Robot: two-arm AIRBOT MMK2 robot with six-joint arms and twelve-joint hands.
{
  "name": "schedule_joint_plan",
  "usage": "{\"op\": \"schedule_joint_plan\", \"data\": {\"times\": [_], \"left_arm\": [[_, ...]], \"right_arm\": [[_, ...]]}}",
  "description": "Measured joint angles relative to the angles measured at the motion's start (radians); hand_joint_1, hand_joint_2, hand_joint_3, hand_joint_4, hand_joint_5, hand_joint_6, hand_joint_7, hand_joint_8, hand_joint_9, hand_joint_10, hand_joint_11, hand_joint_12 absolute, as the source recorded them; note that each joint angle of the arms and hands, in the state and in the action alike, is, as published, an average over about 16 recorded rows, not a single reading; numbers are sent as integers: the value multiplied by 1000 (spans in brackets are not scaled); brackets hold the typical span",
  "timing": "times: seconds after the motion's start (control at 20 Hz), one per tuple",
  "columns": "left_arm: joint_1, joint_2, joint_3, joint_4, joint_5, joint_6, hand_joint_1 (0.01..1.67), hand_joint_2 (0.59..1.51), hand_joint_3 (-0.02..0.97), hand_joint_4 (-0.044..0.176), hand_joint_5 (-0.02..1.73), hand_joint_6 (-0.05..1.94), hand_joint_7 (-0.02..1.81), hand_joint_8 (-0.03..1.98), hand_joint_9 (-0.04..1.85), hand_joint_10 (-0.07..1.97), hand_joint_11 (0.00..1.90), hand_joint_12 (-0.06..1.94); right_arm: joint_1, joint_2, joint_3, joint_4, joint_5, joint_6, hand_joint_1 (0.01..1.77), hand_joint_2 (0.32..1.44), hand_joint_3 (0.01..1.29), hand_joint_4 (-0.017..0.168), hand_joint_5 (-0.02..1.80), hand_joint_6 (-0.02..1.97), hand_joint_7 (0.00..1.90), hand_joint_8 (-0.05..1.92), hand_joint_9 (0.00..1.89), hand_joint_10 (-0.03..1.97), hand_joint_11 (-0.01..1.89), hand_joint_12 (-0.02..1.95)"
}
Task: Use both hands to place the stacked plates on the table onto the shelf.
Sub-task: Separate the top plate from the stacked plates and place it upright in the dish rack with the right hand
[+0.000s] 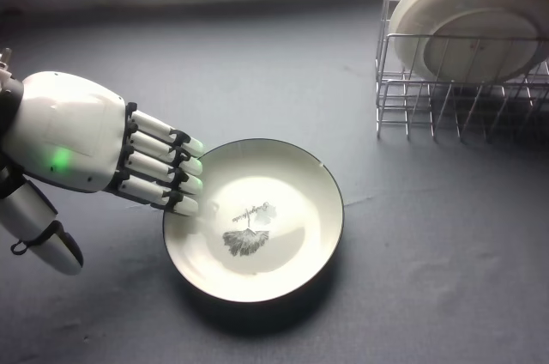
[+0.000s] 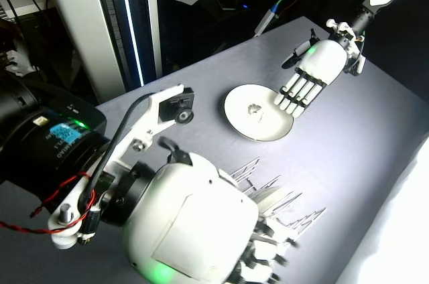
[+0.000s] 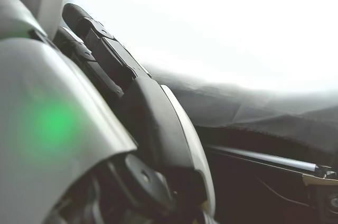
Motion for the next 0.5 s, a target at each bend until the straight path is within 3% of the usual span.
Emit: {"op": "schedule_joint_plan", "data": {"times": [0.25, 0.5], "left_arm": [[26, -1, 4, -24, 3, 15, 14, 1149, 15, -4, 15, 7, 12, -1, -1, -16, 13, -9], [72, -1, 3, -60, 19, 25, 14, 1149, 14, -6, 10, -4, 12, -2, -6, -23, 14, -13]], "right_arm": [[33, -24, -13, -181, 85, -6, 967, 1086, 14, -2, 271, 54, 280, 13, 175, 261, 42, 814], [37, -54, -31, -445, 194, -18, 907, 1066, 15, 1, 119, 22, 96, 7, 47, 102, 16, 370]]}}
